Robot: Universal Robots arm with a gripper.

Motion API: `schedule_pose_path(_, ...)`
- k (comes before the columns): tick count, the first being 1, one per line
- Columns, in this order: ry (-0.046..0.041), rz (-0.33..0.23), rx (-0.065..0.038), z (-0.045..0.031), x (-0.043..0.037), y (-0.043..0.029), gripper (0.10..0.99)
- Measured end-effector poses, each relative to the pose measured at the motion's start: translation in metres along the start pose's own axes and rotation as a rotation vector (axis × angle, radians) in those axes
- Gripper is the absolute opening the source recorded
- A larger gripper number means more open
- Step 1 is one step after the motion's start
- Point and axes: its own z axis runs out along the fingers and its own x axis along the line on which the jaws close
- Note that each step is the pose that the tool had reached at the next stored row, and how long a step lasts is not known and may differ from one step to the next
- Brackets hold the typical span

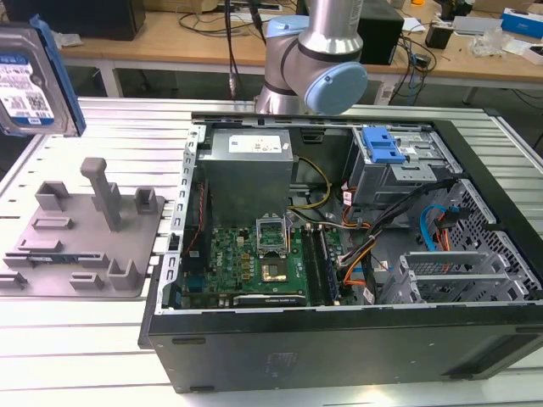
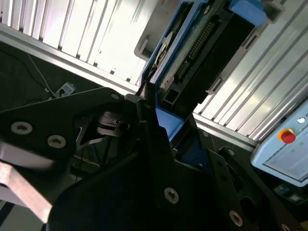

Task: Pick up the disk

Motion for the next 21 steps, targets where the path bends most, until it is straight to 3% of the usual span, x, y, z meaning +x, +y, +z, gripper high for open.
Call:
schedule_pose_path(2, 0.0, 0.0, 0.0, -0.0163, 0.0003, 0.0003, 0.369)
schedule_pose_path(6, 0.0001, 0.0, 0.0, -0.0364, 0.0005, 0.0005, 0.369)
schedule_pose_path(8, 0.0, 0.0, 0.0, -0.0535, 0.0008, 0.0008, 0.369)
schedule_pose_path(11, 0.0001, 0.0, 0.0, -0.0658, 0.001, 0.0009, 0.369)
schedule_pose_path(21, 0.0001, -0.002, 0.0, -0.0659, 0.001, 0.0009, 0.369)
